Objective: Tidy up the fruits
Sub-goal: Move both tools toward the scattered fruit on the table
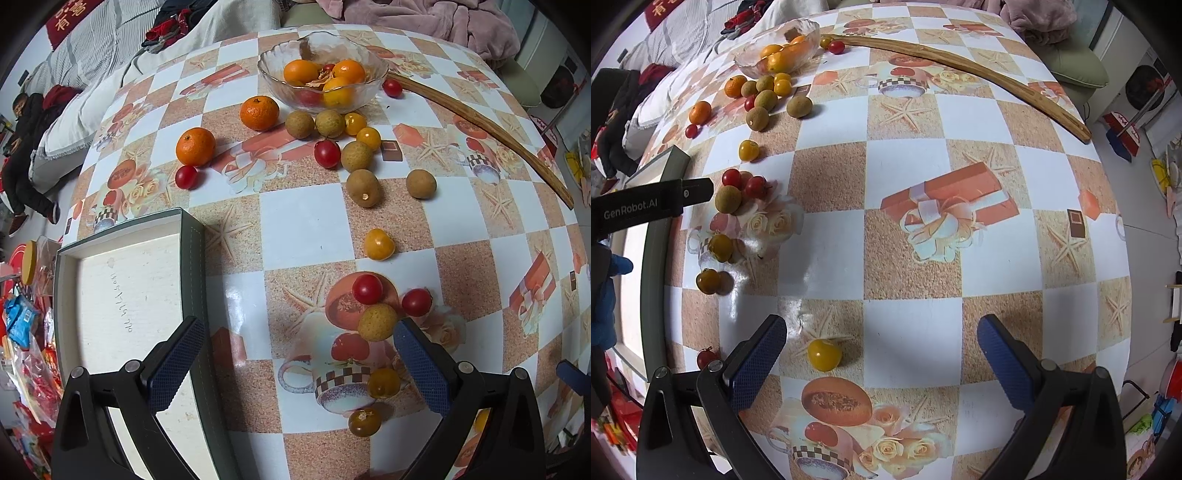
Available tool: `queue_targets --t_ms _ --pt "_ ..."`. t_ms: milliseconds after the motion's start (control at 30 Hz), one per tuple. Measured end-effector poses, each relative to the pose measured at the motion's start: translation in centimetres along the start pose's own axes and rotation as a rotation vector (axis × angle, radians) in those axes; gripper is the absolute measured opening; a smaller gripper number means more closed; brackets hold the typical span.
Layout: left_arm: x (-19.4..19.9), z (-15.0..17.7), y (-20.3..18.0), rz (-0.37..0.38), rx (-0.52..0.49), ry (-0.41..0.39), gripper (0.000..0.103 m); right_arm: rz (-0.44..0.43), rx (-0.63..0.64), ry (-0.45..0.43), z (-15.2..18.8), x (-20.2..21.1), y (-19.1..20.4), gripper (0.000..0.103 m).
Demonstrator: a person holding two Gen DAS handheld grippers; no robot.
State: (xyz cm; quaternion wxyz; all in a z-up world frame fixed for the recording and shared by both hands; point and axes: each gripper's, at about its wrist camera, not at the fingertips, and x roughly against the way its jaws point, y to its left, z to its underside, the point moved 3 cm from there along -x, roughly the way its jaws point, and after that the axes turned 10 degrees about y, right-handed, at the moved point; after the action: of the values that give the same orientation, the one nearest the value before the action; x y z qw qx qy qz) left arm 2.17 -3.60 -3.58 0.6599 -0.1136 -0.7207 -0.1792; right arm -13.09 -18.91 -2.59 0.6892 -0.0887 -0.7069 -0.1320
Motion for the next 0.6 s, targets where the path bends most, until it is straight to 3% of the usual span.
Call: queue_targets --t_ms 300,600 --pt "-0.1 -0.8 -0.1 0.011 -0.003 -0.013 0.103 -0.004 -0.012 -0.006 1.3 -0.1 -0.6 0.103" --pt "-0.6 -3.7 -1.4 0.031 -0.033 -0.075 0.103 0.003 0.037 0.004 1.9 -1.2 1.2 0.103"
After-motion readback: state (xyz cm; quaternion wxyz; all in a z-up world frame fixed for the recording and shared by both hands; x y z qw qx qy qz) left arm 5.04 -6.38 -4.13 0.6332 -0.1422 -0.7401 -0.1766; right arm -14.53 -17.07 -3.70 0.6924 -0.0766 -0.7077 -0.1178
